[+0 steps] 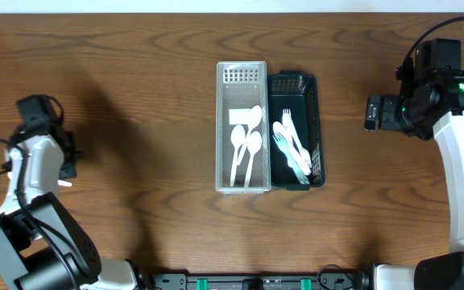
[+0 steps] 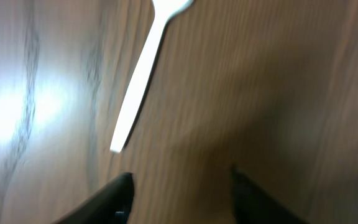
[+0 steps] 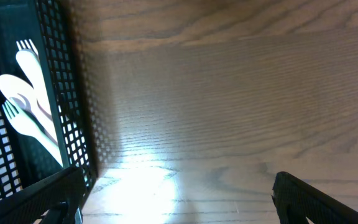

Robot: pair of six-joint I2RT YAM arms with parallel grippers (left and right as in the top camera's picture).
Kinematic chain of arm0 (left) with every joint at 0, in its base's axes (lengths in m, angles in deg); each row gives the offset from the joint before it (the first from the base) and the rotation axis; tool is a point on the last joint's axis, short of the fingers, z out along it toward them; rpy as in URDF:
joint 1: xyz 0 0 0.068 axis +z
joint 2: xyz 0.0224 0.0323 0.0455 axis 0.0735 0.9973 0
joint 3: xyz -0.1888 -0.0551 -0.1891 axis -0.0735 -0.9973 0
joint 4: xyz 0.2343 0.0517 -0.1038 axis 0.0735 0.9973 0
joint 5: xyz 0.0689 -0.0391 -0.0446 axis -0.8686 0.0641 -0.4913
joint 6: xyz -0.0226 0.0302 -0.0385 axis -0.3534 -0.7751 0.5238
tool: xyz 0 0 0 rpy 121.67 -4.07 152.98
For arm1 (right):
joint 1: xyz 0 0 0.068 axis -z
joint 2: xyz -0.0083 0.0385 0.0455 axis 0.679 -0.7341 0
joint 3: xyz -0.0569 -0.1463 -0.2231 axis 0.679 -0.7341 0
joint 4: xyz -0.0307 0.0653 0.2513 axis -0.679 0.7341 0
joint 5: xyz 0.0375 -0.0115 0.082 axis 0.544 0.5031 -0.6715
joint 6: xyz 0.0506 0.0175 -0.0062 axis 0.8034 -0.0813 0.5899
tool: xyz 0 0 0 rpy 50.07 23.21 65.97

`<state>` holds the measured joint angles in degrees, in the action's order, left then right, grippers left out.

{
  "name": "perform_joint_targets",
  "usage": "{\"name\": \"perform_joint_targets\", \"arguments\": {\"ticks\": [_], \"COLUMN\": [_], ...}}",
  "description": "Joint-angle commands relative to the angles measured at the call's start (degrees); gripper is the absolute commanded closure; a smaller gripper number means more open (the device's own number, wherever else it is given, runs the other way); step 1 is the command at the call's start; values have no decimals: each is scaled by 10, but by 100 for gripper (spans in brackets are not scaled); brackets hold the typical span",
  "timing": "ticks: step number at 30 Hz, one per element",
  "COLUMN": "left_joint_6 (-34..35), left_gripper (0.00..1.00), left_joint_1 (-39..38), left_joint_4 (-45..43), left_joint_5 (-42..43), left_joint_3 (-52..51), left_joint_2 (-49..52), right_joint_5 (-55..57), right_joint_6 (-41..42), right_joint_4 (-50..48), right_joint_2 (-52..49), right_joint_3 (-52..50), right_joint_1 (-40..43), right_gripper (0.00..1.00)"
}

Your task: Pack container

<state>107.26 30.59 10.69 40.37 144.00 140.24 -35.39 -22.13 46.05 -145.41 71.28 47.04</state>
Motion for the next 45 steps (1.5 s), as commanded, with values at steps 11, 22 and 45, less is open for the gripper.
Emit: {"name": "perform_joint_targets", "arguments": {"ticks": [11, 22, 45], "left_joint_6": [-49, -88, -139], "left_gripper": [26, 24, 71], "left_joint_1": [134, 140, 140], "left_joint_4": [-17, -70, -75], "left_joint_5": [28, 53, 77], "left_joint_3": [13, 13, 12], "left_joint_2": [7, 103, 150], "right_joint_5": [-4, -4, -4], "right_joint_6": [-7, -7, -7], "right_joint_4": [1, 8, 10], "right_joint_2": [-1, -1, -1], "right_joint_3": [-3, -3, -3], "right_joint_1": [8, 8, 8], "right_gripper": [1, 1, 1]}}
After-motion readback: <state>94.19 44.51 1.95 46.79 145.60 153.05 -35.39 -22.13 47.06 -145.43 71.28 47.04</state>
